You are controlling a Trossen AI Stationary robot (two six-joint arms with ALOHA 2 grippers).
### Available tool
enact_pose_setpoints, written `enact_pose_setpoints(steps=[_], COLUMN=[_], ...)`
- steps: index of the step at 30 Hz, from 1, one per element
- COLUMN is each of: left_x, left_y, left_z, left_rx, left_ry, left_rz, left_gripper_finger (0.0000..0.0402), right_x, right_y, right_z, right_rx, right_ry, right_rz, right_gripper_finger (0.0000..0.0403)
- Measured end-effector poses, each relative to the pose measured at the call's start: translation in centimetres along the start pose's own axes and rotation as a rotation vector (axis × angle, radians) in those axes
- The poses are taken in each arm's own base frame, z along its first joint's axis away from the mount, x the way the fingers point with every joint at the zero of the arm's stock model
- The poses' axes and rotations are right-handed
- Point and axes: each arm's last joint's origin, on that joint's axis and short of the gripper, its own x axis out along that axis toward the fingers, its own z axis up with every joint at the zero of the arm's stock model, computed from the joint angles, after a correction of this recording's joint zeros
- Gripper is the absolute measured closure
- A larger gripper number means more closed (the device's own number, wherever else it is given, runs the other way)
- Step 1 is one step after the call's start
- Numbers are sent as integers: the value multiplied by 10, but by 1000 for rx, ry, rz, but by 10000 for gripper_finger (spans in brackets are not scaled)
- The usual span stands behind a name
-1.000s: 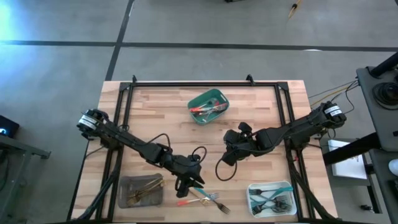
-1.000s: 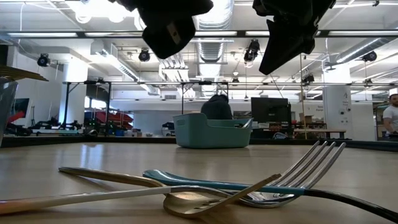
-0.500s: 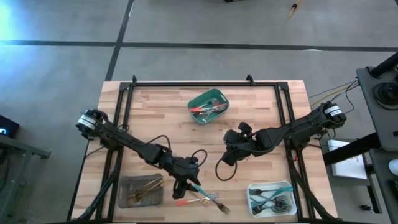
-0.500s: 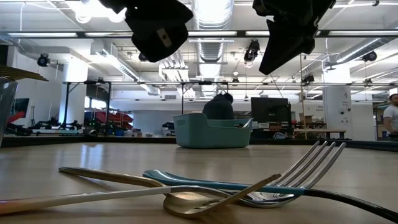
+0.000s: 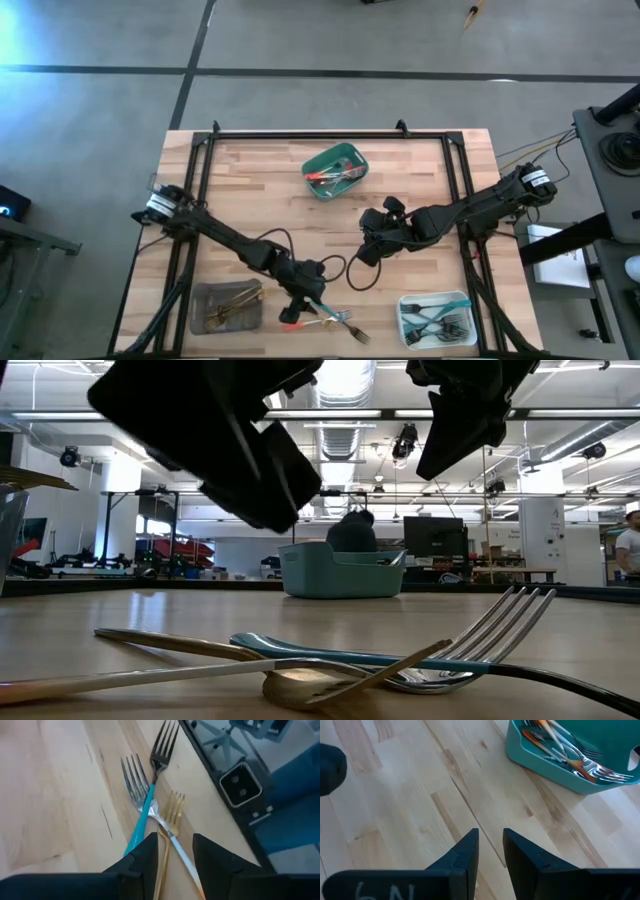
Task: Sort silverware by color (type)
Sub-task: Put the blue fork into the white bin
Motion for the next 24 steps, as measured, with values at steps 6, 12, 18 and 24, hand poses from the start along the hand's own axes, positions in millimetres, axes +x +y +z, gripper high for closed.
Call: enact_pose_setpoints(steps=[6,12,18,24], left_x=[13,23,38,49], left_y=[6,10,15,17], left_z=[-9,-15,-16,-12], left_rx=[86,162,166,201], left_ry=[36,59,77,79], left_rz=[7,8,30,35], left_gripper_finger=[297,297,297,297], right_x=[0,0,0,0], right_y=[0,1,1,1], right_z=[0,1,2,2], right_rx=[2,10,10,11], right_ry=[-2,-14,-14,-16], right_rz=[2,11,12,13], right_gripper_finger=[321,321,321,321])
